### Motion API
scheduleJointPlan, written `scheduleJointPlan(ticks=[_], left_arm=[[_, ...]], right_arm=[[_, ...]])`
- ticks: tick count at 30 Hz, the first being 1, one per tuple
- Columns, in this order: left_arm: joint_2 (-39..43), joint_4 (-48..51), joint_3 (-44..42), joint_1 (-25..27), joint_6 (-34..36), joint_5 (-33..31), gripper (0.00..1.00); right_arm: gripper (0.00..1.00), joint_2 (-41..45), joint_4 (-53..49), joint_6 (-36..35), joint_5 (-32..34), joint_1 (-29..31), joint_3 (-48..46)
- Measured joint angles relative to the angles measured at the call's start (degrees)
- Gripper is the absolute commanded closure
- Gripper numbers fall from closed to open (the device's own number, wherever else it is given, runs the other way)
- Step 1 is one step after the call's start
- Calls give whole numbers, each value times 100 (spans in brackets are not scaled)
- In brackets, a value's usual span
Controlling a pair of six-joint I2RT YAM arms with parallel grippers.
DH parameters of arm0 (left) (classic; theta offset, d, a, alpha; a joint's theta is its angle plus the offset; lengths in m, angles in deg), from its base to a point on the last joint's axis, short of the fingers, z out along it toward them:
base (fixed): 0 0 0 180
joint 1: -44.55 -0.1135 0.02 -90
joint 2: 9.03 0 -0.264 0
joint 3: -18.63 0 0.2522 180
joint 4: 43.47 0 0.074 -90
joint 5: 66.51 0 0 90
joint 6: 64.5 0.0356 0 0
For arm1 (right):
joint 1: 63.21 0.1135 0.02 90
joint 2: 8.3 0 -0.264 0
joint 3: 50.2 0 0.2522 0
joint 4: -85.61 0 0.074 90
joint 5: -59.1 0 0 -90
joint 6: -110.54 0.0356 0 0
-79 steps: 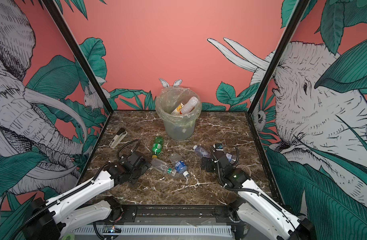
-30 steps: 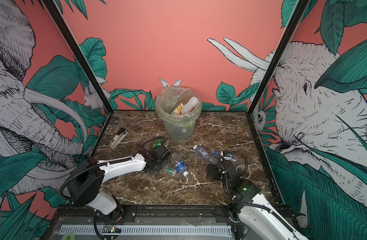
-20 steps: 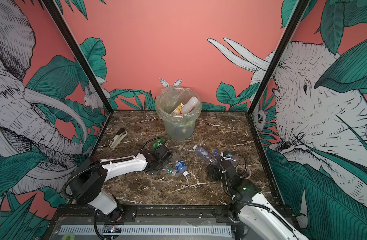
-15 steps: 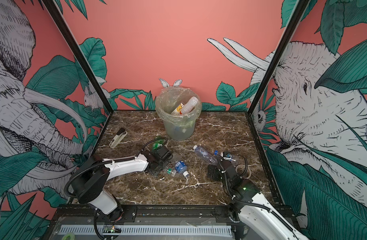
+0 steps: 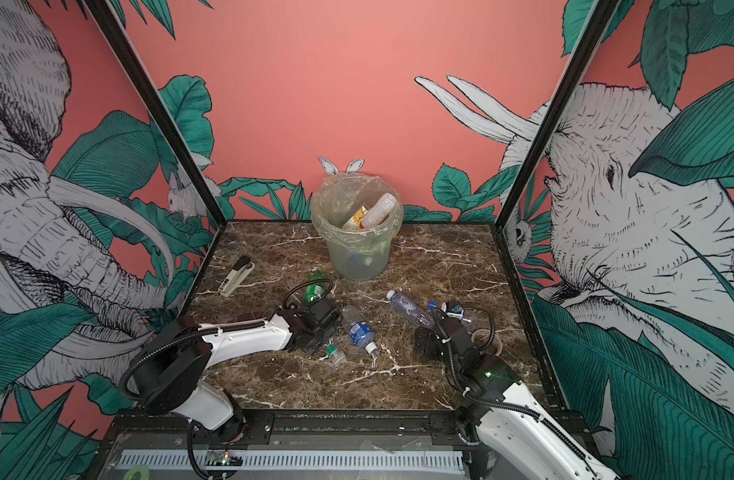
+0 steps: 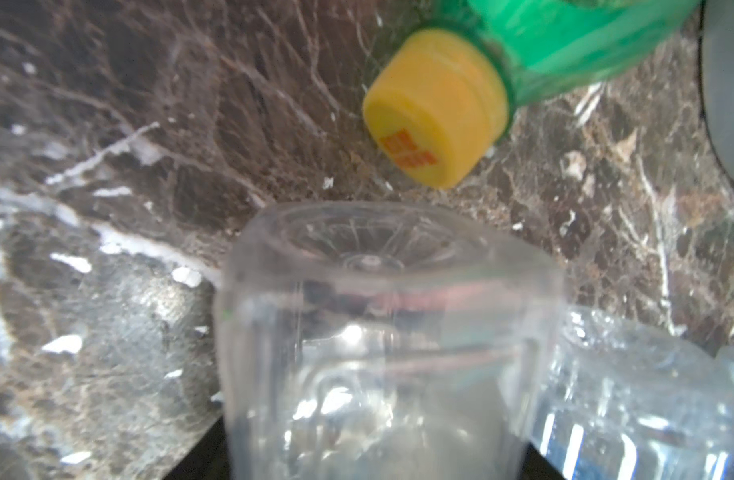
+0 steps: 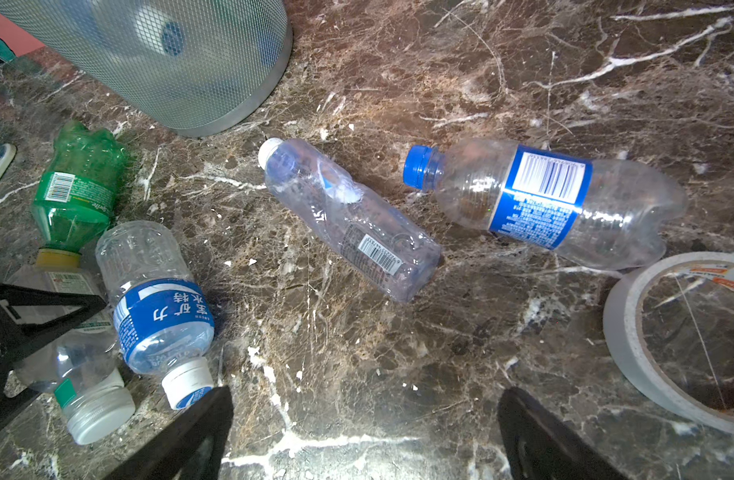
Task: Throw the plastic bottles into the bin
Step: 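Close the left gripper on the clear square bottle and lift it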
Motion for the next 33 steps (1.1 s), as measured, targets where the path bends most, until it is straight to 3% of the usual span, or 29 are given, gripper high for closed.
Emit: scheduleJointPlan(ticks=[9, 16, 27, 33], left_arm=[[485, -210, -485, 101, 531, 17, 38], [778, -796, -802, 105, 1377, 337, 42], [1886, -1342, -1202, 105, 2898, 710, 41], [2000, -1541, -1200, 105, 3713, 1285, 41]], right_arm=[[1, -334, 52, 173, -70, 0, 109], [1, -743, 376, 417, -212, 0, 142], [1, -1637, 879, 667, -284, 0, 743], [1, -1788, 1263, 841, -393, 0, 748]])
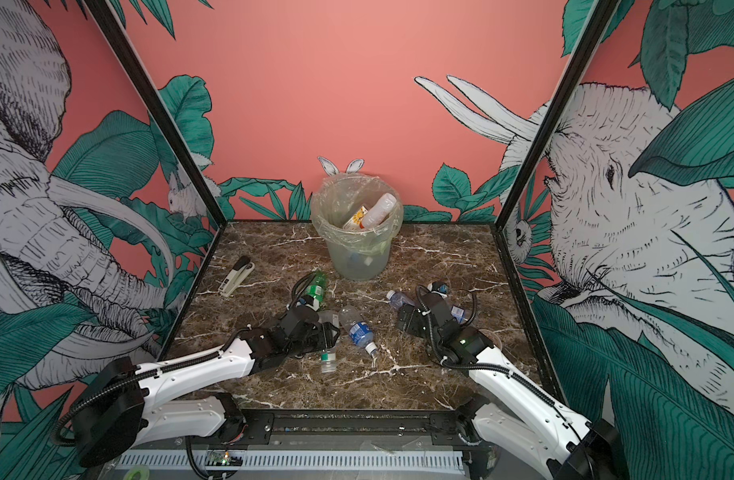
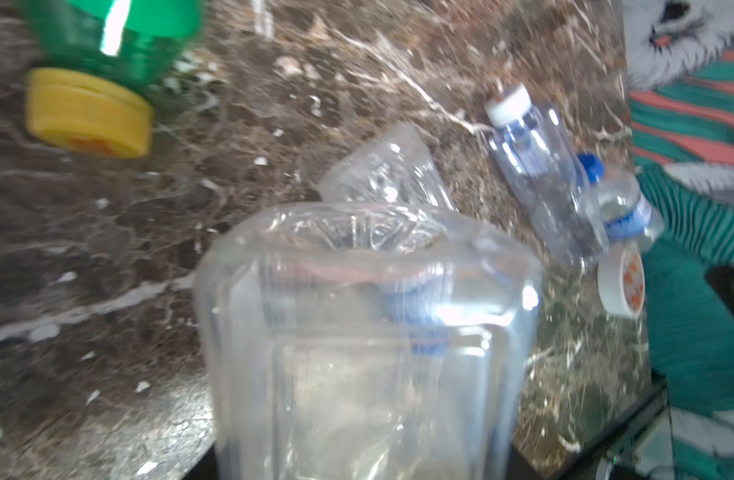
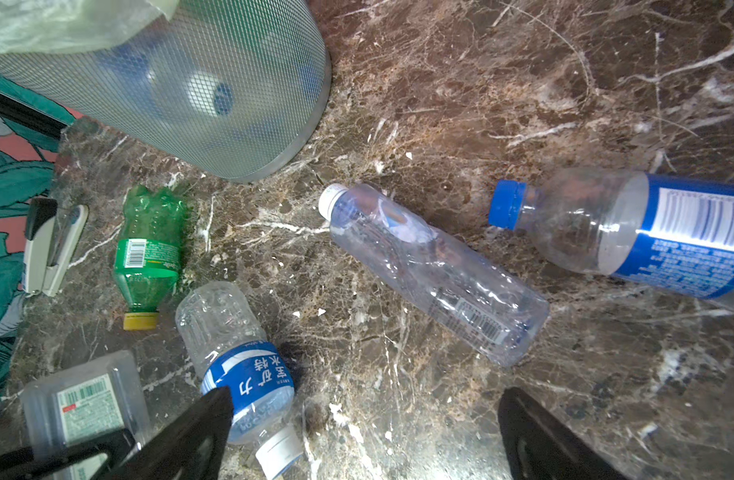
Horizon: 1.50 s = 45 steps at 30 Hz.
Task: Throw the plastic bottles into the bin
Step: 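Close the left gripper on the clear square bottle and lift it, then carry the square bottle with the left gripper up over the mesh bin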
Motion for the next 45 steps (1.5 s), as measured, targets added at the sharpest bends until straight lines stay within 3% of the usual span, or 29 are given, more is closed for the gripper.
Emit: scheduleJointPlan(ticks=[19, 30, 38, 45], left_arm=[[791, -105, -28, -96, 1832, 896, 38], [1429, -15, 17, -955, 1869, 1755, 38], [1375, 358, 835, -1307, 2142, 2100, 36], [1362, 0, 776, -1574, 2184, 2577, 34]], right_arm=[[1, -573, 125, 142, -155, 2, 382], [1, -1005, 302, 81, -304, 7, 490], [1, -1045, 466, 61, -339, 7, 490], [1, -1198, 546, -96, -334, 7, 490]])
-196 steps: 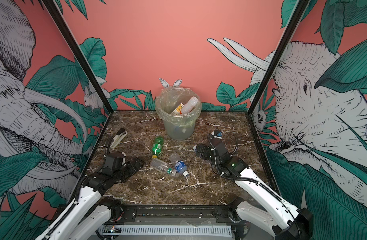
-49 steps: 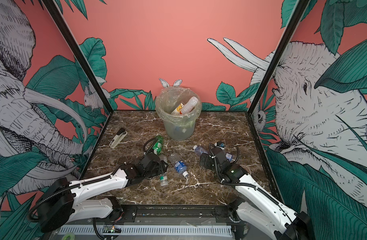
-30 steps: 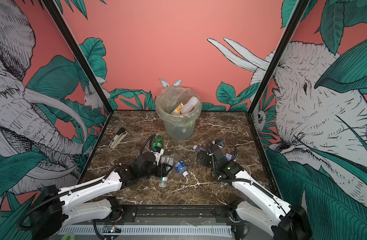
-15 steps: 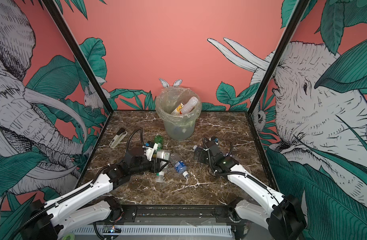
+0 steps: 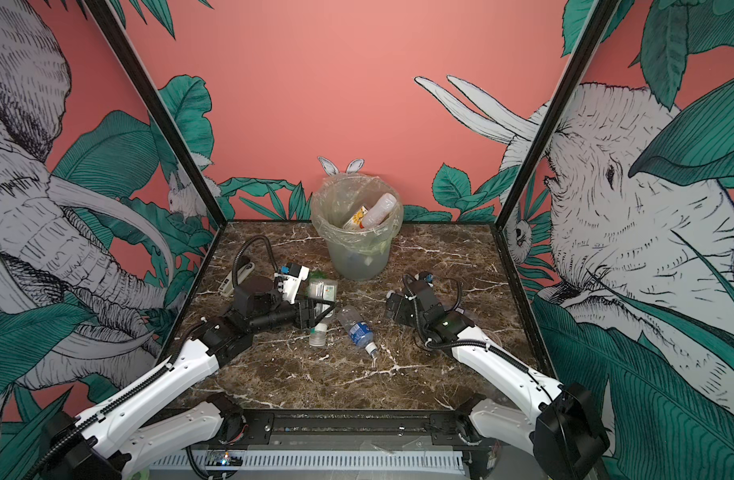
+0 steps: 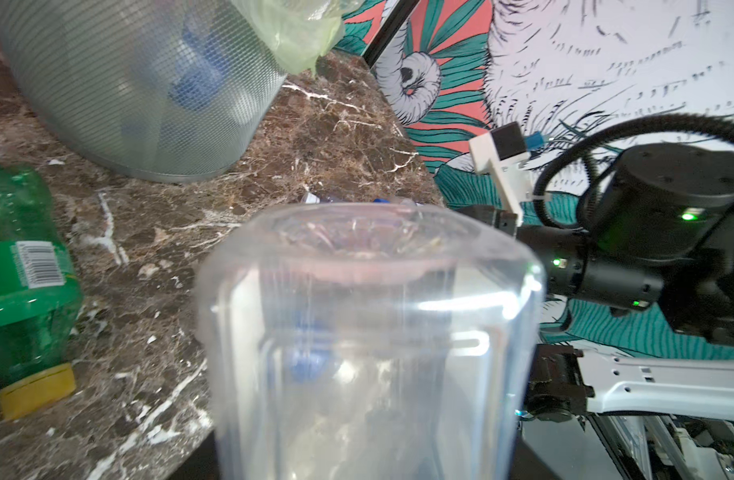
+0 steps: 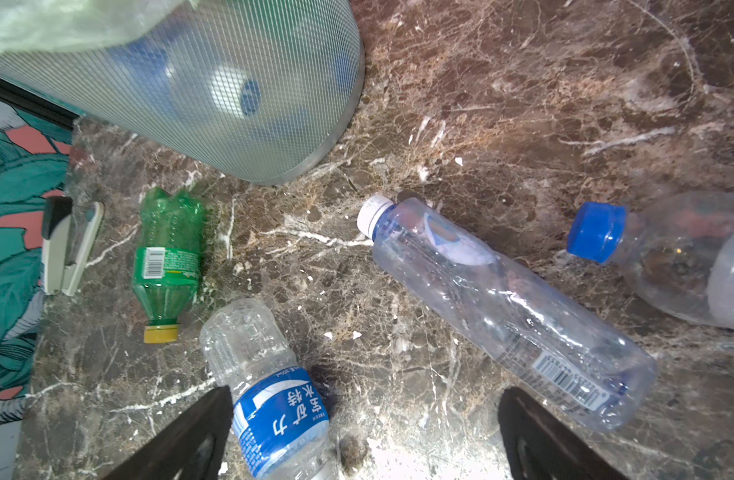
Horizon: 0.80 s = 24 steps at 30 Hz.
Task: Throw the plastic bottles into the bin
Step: 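Carry the square bottle with the left gripper up over the mesh bin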
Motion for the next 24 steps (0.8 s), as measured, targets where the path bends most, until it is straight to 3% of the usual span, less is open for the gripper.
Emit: scheduleJointPlan(ticks=[8, 12, 18, 24], left_arm=[[-354, -256, -79, -433, -240, 310, 36], [-599, -94, 304, -455, -286, 306, 34], [-1344, 326, 2081, -455, -212, 181, 33], [-3276, 697, 5206, -516, -109, 24, 23]], right_arm=[[1, -46, -7, -168, 90, 0, 0], [1, -72, -2, -216, 131, 0, 0], [1, -98, 0, -245, 140, 0, 0], [1, -98, -2, -256, 160, 0, -11]])
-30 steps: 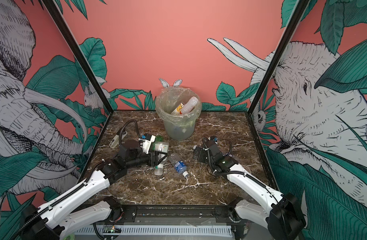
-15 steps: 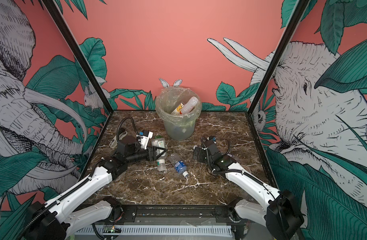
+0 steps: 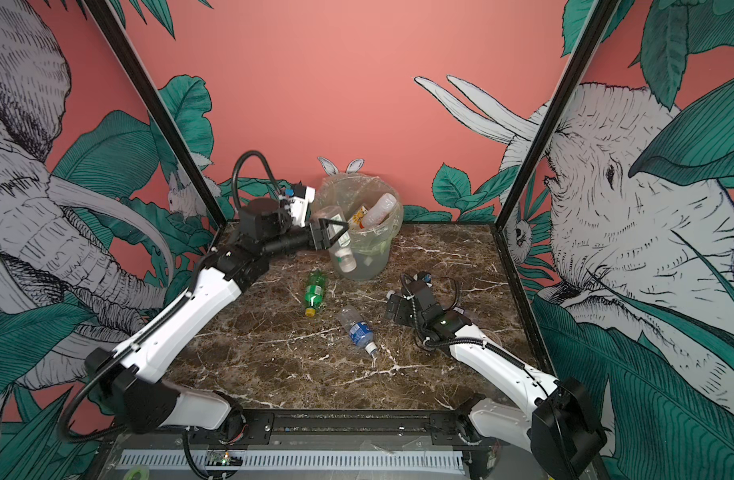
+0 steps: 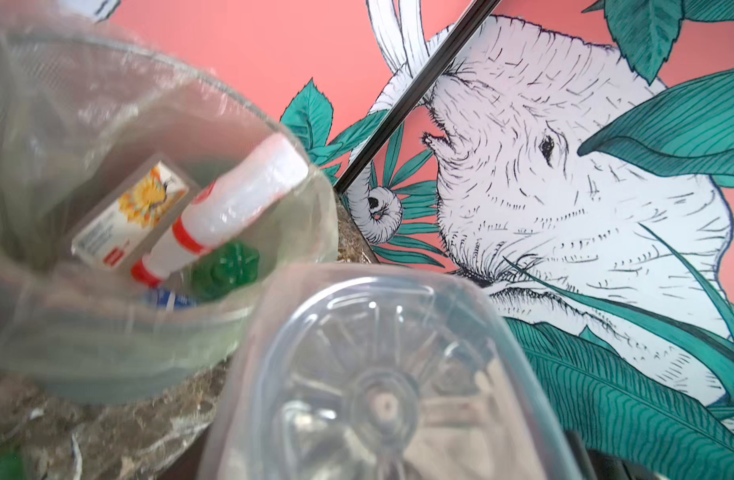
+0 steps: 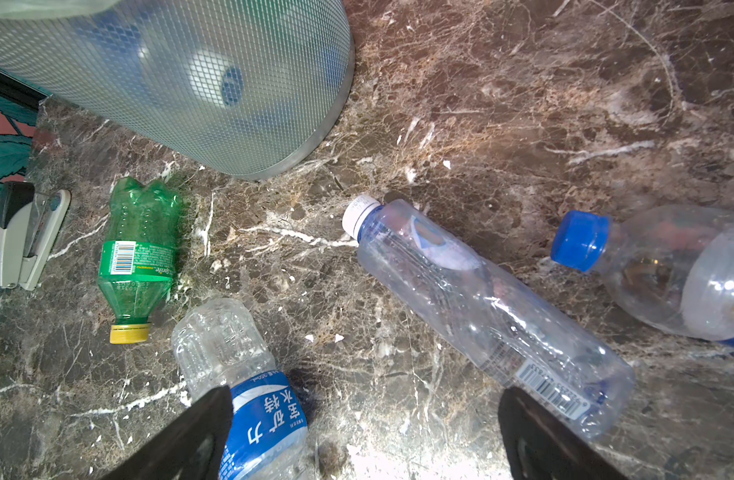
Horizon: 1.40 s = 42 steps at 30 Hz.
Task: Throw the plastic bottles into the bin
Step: 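Carry the square bottle with the left gripper up over the mesh bin, then open the left gripper to drop the square bottle into the bin, then draw the left gripper back while the right gripper grasps the blue-labelled bottle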
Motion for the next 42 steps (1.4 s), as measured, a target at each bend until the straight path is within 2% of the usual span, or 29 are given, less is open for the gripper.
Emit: scheduleJointPlan(ticks=[1, 3, 6, 9, 13, 20, 28, 36, 42], left_arm=[[-542, 120, 761, -35, 17, -20, 4], [-1611, 380, 2210, -133, 52, -48, 0], [-2809, 750, 3571, -343, -74, 42, 0], [-3311, 1088, 3764, -612, -245, 42, 0], [-3333, 1434, 3759, -931, -352, -138, 0], [-2024, 1390, 2981, -1191, -313, -146, 0], [26, 1235, 1016, -1204, 31, -116, 0], [979, 1460, -1213, -1687, 264, -468, 0], [1475, 1676, -2573, -2041, 282, -719, 1]], right_arm=[[1, 2, 0, 0, 9, 0, -4], [1, 2, -2, 0, 11, 0, -7], [1, 15, -9, -7, 11, 0, -7], [1, 94, -92, -22, 35, 0, -7], [1, 195, -146, -17, 24, 0, 15], [1, 70, -234, -7, -122, 15, 146], [1, 337, -350, 4, -98, 61, 173], [1, 216, -422, -175, 35, 511, 518], [1, -367, -343, -372, 125, 1071, 765]])
